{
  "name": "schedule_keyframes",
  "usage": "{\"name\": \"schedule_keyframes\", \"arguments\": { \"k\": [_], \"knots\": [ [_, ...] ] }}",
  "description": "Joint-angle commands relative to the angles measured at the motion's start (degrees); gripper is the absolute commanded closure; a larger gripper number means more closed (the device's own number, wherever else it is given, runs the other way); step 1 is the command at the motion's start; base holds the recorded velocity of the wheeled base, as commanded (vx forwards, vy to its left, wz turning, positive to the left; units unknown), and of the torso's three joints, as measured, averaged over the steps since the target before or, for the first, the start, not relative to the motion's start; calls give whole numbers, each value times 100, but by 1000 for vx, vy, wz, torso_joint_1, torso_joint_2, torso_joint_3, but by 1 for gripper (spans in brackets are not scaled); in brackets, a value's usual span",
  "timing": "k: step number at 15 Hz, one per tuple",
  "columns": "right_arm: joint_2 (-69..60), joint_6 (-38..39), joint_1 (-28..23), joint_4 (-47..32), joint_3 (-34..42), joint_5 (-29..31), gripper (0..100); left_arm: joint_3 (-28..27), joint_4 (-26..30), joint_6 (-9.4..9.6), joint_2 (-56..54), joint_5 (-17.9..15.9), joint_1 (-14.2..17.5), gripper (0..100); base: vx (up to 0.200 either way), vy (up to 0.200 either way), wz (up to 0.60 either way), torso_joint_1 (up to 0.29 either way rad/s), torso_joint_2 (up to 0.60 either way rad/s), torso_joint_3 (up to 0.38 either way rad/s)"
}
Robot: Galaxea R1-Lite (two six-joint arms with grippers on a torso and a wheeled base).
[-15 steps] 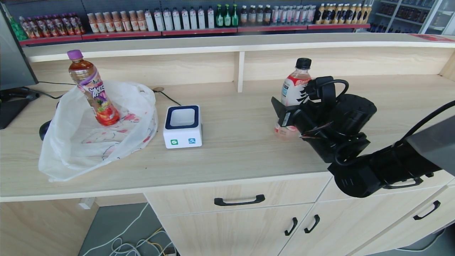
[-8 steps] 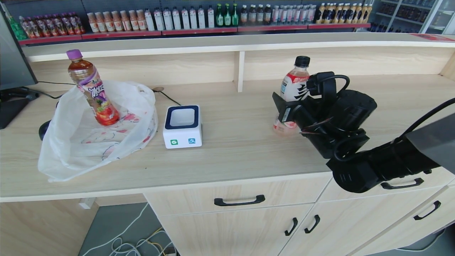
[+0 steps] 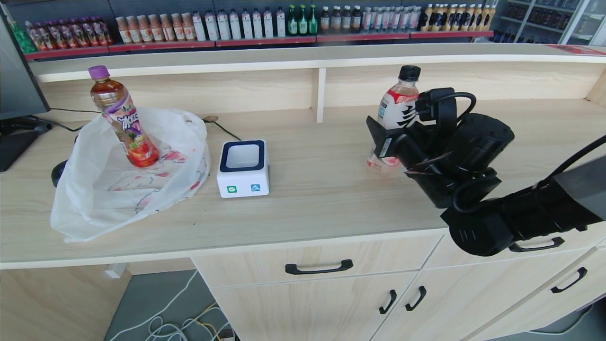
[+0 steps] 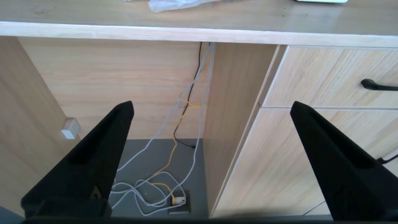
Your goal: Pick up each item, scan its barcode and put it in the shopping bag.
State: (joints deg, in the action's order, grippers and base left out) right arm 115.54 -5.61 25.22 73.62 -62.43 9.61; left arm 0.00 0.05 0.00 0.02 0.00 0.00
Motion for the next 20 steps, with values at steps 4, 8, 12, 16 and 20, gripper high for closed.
{"name": "schedule_keyframes", "arguments": {
  "k": [4, 8, 12, 16, 20],
  "knots": [
    [-673, -195, 97, 12, 363, 6, 100, 0, 4, 0, -2, 0, 0, 0, 0, 0, 0, 0, 0, 0],
    [-1464, -336, 405, 82, 1549, 41, 100, 0, 4, 0, 6, 0, 0, 0, 0, 0, 0, 0, 0, 0],
    [-2211, -415, 677, 311, 2534, 287, 100, 0, 4, 0, 6, 0, 9, 0, 0, 0, 0, 0, 0, 0],
    [-2967, -450, 906, 346, 3641, 323, 100, 0, 4, 0, -2, 0, 0, 0, 0, 0, 0, 0, 0, 0],
    [-3275, -432, 967, 355, 4283, 314, 100, 0, 4, 0, -2, 0, 9, 0, 0, 0, 0, 0, 0, 0]
  ]
}}
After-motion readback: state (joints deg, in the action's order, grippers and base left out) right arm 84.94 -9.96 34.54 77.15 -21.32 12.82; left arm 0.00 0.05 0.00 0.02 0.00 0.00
